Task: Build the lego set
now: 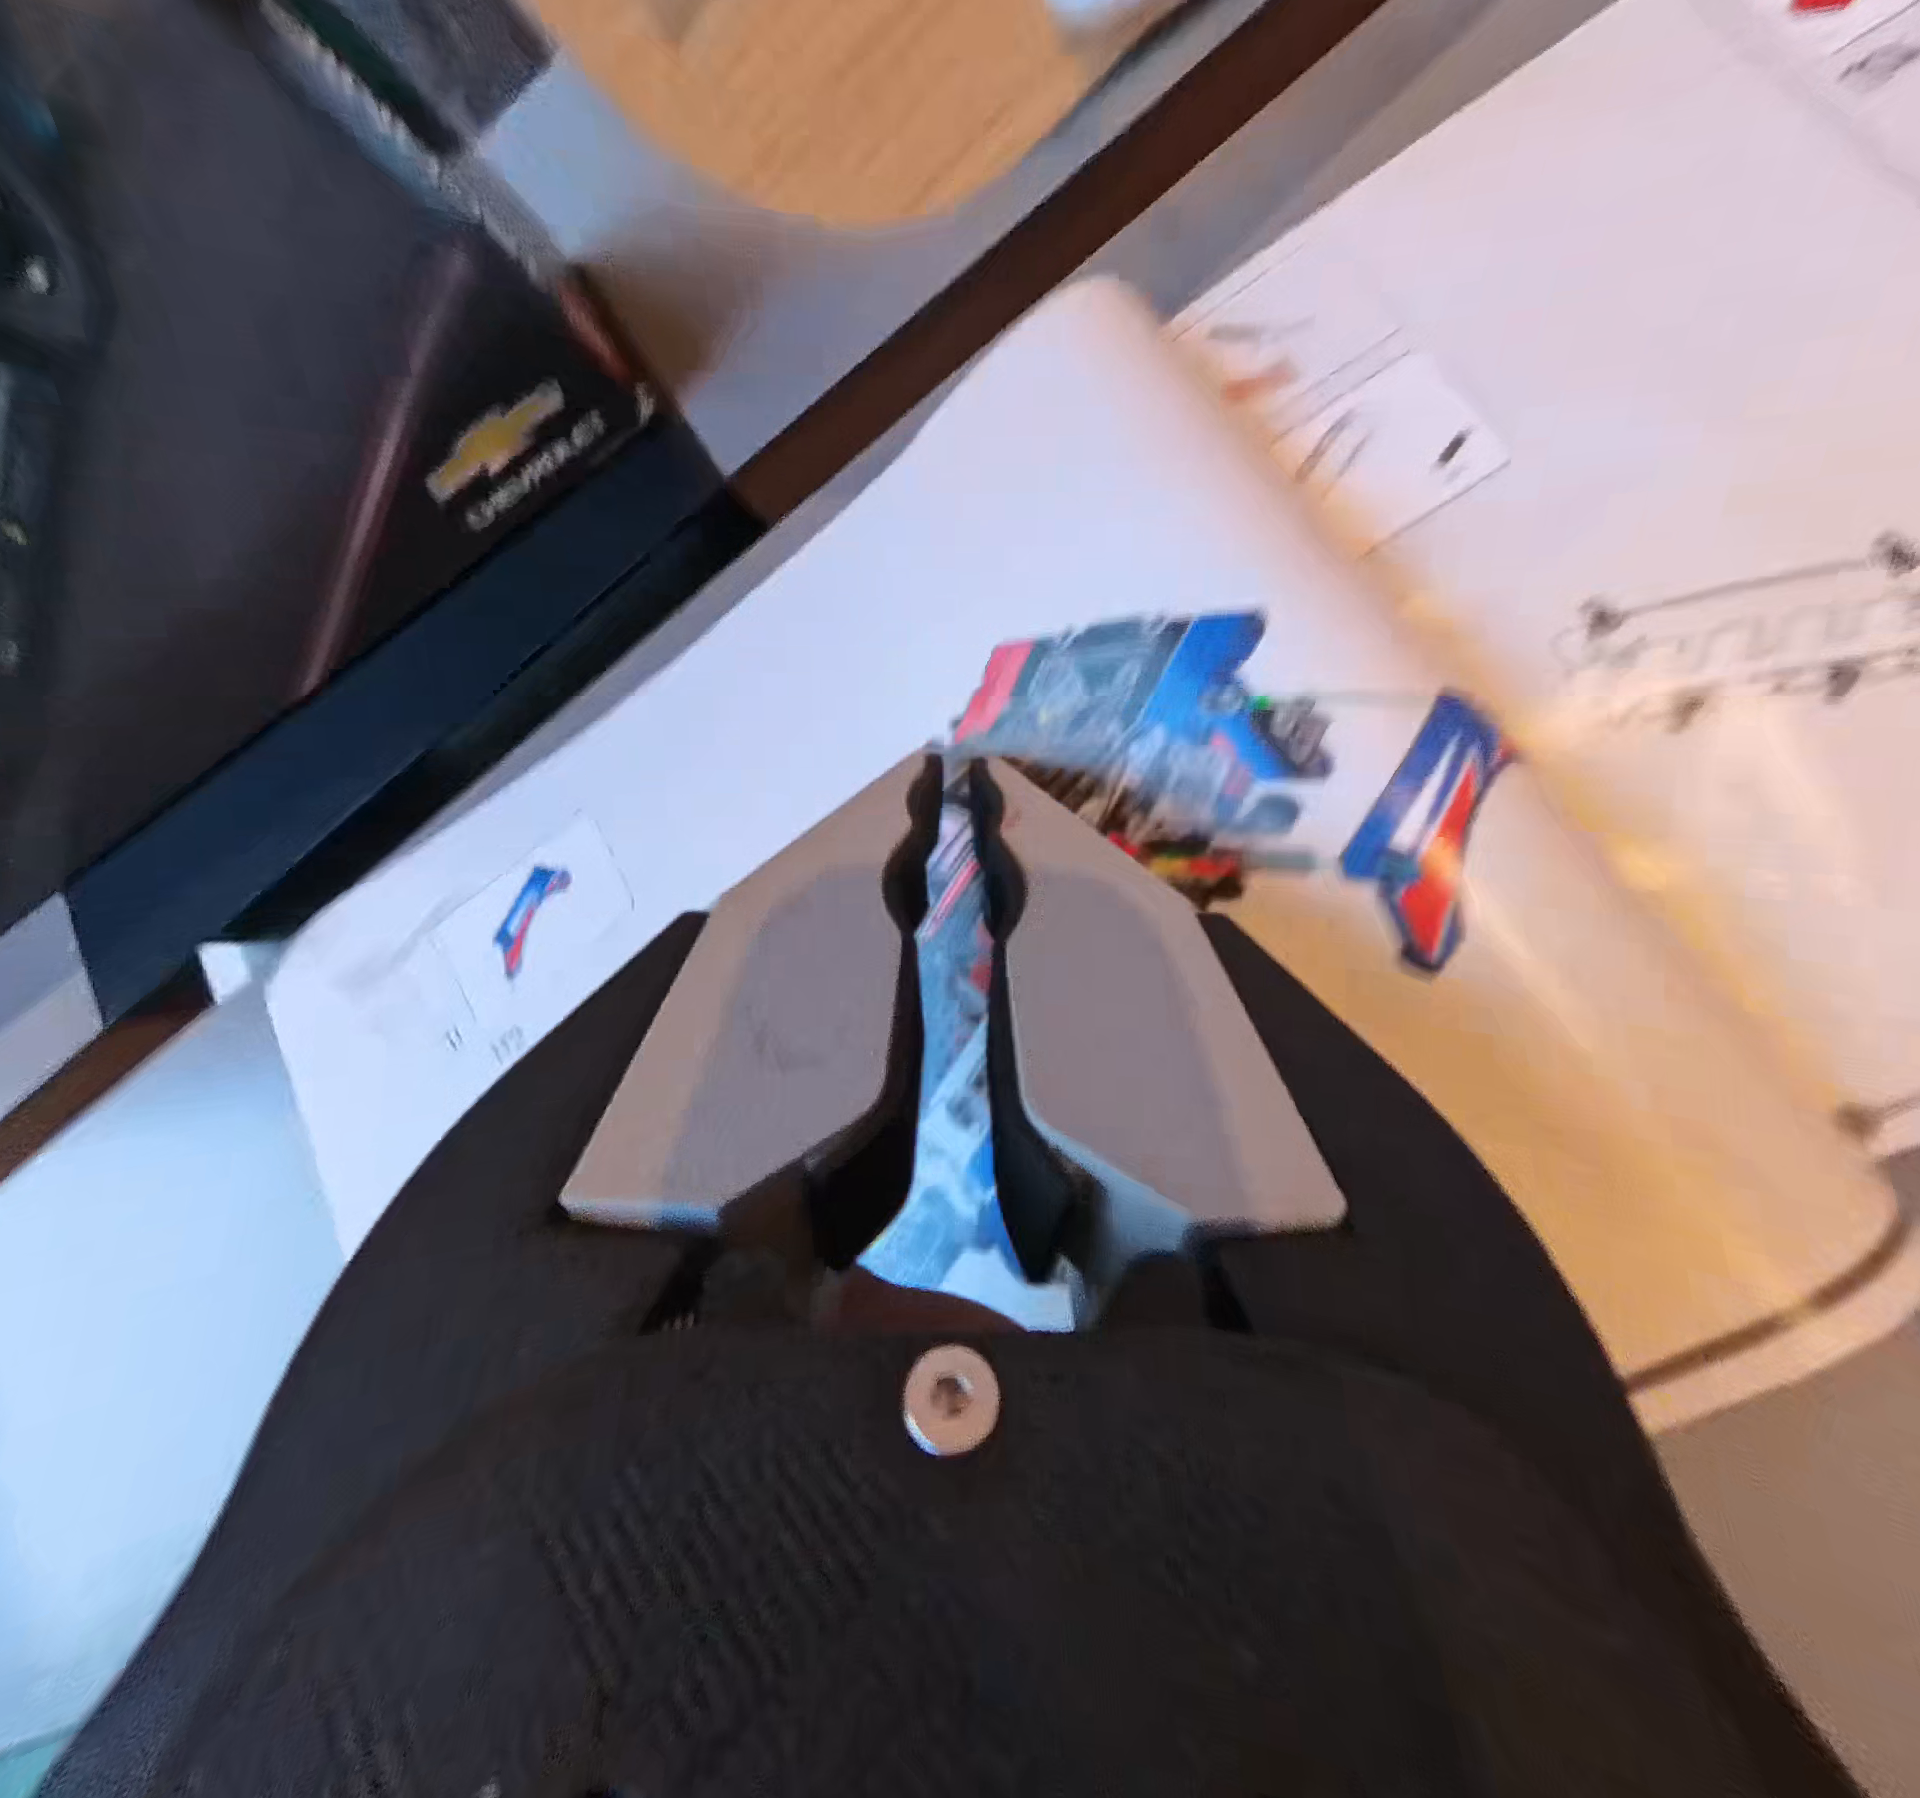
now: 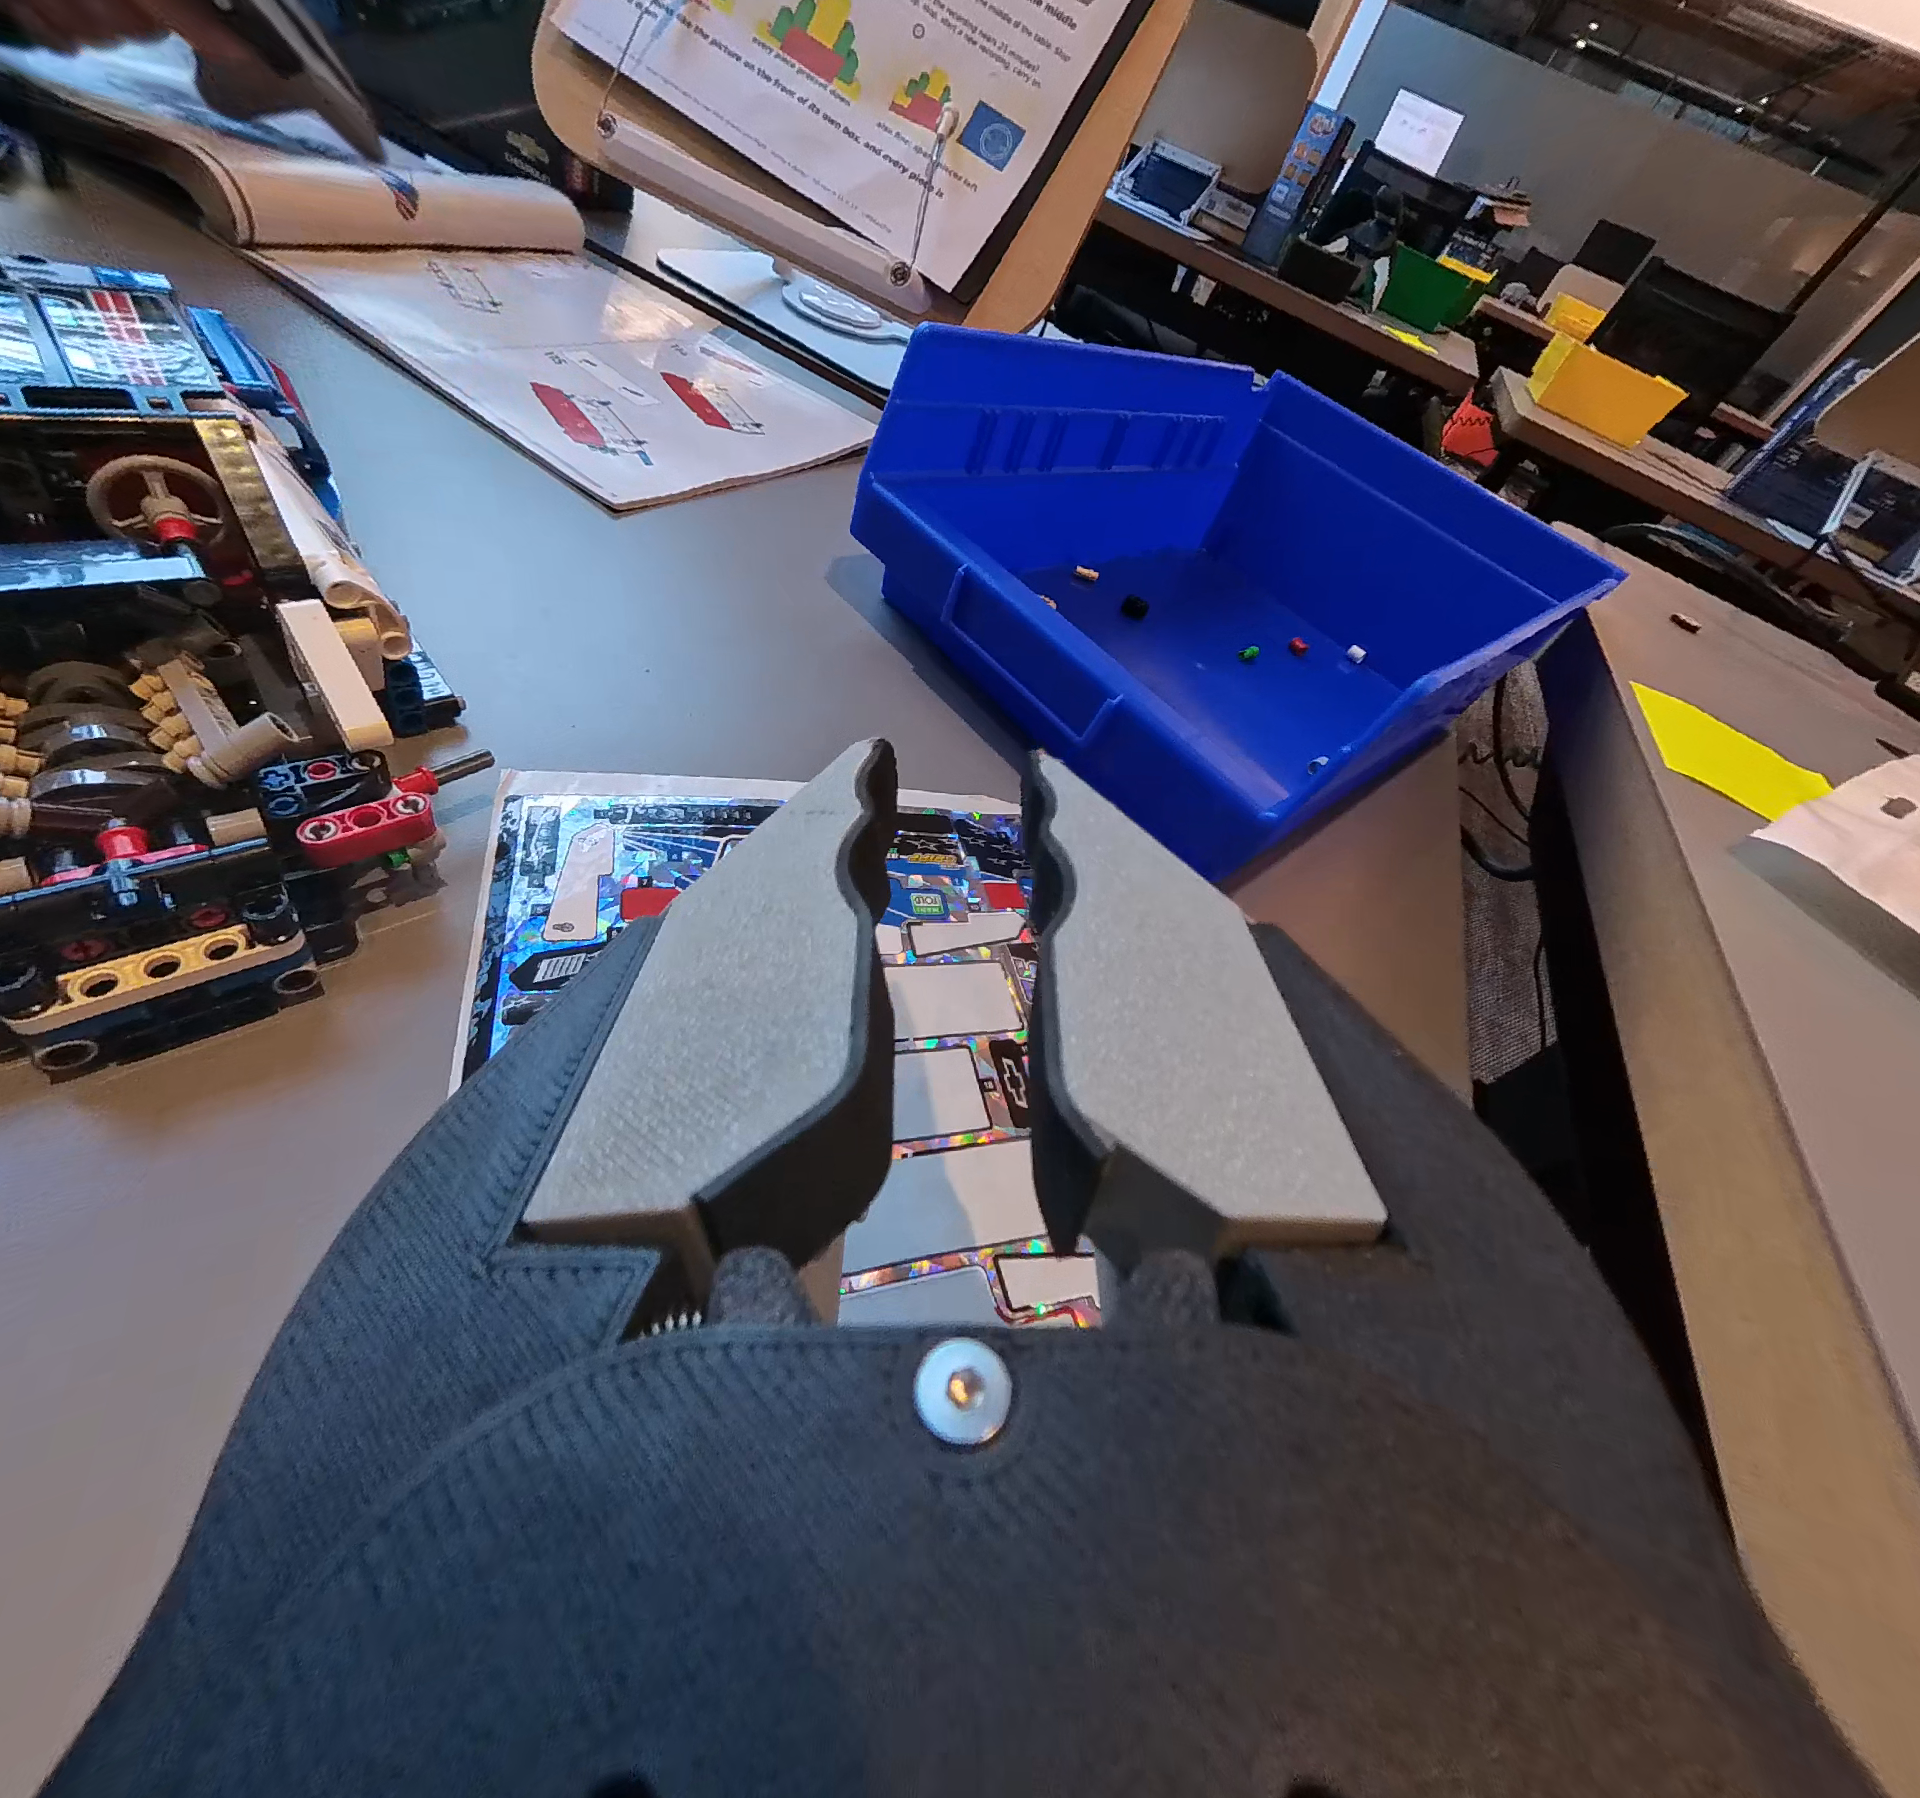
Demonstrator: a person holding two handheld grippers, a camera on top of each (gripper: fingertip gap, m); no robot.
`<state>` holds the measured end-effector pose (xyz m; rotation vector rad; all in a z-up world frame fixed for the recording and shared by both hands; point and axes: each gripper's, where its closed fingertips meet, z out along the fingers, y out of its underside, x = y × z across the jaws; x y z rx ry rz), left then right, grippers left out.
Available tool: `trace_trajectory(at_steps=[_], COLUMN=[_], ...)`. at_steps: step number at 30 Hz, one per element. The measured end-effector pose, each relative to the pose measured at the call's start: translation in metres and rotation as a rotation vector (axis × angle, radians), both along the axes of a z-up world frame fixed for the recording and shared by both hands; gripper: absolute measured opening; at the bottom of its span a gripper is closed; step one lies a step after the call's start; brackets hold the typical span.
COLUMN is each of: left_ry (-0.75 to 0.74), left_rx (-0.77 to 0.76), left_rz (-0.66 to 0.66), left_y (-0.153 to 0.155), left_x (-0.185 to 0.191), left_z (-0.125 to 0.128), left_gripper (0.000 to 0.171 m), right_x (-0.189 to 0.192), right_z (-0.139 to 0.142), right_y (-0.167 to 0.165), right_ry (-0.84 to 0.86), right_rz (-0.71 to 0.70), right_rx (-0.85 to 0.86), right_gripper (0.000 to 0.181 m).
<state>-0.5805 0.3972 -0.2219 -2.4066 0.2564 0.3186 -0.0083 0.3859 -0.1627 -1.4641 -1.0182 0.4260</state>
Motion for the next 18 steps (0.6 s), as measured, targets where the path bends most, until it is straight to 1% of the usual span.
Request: trace_trajectory(at_steps=[2,5,9,12,16,17,18], left_ry=[-0.027,-0.021,0.018,0.013,0.018,0.017,0.011], left_rx=[-0.005,0.028,0.000,0.004,-0.005,-0.003,0.001], left_rz=[0.003,-0.011,-0.013,-0.012,0.017,0.028,0.035], left_y=[-0.012,-0.014,-0.012,-0.012,-0.017,-0.019,-0.023], left_x=[-0.006,-0.007,-0.006,-0.005,-0.009,-0.010,-0.010], left_z=[-0.013,-0.017,-0.013,-0.009,-0.009,-0.007,-0.002], left_gripper=[0.000,0.000,0.000,0.000,0.000,0.000,0.004], right_x=[-0.001,-0.001,-0.001,-0.001,0.000,0.000,0.001], right_z=[-0.001,-0.003,-0.005,-0.004,-0.003,-0.003,-0.003], right_y=[0.001,0.001,0.002,0.002,0.002,0.002,0.001], right_ry=[-0.005,-0.013,-0.026,-0.028,-0.027,-0.028,-0.028], right_rz=[0.001,0.000,-0.007,-0.012,-0.016,-0.017,-0.019], right_rx=[-0.006,-0.008,-0.005,0.000,0.008,0.011,0.013], right_gripper=[0.021,0.021,0.021,0.021,0.020,0.020,0.020])
